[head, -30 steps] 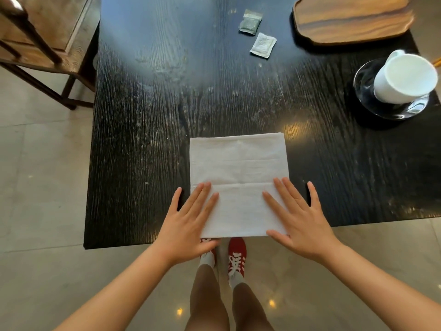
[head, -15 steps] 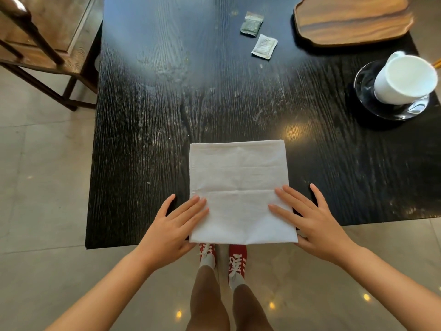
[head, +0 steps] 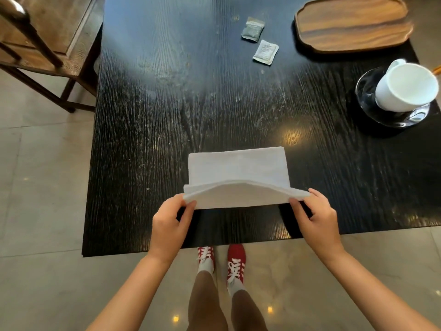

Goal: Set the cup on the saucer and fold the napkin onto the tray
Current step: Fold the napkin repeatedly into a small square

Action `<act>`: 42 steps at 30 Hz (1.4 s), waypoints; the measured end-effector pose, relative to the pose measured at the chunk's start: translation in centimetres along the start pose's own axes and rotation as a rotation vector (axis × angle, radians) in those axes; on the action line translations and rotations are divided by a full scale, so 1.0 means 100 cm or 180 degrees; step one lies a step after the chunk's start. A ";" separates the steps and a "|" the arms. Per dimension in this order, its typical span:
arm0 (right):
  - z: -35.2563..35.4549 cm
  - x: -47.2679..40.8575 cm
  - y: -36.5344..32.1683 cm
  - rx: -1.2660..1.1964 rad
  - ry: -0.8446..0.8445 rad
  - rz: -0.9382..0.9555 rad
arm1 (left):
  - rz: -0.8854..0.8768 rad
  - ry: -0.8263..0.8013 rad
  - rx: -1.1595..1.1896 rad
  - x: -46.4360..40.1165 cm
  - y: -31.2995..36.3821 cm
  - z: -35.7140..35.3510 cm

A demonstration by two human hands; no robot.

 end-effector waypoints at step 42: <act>-0.013 -0.039 0.010 0.1528 0.0486 -0.0547 | -0.0151 -0.0902 -0.2316 -0.057 0.007 -0.082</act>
Point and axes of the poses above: each hand's wrist, its own x-axis away from the middle knuckle, its own z-axis out of the back of the hand, y = z × x, the point moved 10 cm from there along -x, towards the middle knuckle, and after that the axes turned 2 degrees about -x, right-handed, at the moved point
